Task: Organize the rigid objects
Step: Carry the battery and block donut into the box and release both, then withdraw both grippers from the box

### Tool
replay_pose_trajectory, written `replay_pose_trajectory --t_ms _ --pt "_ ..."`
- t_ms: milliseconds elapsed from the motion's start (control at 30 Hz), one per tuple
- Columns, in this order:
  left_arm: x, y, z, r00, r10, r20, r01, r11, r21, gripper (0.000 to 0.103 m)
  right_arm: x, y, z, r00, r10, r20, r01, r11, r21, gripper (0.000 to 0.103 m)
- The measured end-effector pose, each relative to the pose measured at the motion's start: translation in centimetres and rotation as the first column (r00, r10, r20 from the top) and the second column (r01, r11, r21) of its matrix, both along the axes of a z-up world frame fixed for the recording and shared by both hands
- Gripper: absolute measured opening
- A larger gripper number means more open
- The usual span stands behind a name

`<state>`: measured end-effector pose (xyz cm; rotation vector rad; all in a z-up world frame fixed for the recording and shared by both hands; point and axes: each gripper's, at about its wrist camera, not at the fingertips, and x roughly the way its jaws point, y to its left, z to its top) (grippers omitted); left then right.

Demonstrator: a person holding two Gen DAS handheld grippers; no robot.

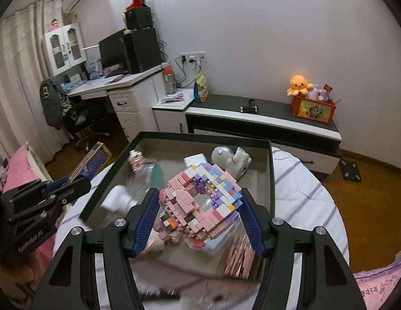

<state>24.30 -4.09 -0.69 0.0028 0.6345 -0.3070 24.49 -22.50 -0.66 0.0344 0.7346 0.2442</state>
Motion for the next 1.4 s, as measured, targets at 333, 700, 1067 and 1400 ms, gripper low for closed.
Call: replay_pose_trajectory --t_ms 333,700,1067,1400 --pt "4.0 -1.7 -1.5 0.999 0.032 -0.044 -0.031 0.999 0.040 0.016 3.7 0.1 -2.6 0.998 -0.018 -0.064 0.020 0.999 0.027 0.064" --pt "1.5 -1.0 0.3 0.992 0.110 0.065 -0.115 0.991 0.072 0.103 1.8 -1.3 -2.5 0.996 -0.070 -0.055 0.074 0.994 0.084 0.090" --pt "-4.1 -0.8 1.7 0.990 0.092 0.105 -0.100 0.992 0.075 0.103 -5.0 -1.8 -0.8 0.996 -0.082 0.038 0.077 0.989 0.124 0.103" --pt "-10.8 -0.6 2.0 0.993 0.071 0.097 -0.072 0.997 0.010 0.103 -13.5 -3.7 0.1 0.980 -0.155 0.121 0.131 0.974 0.185 0.103"
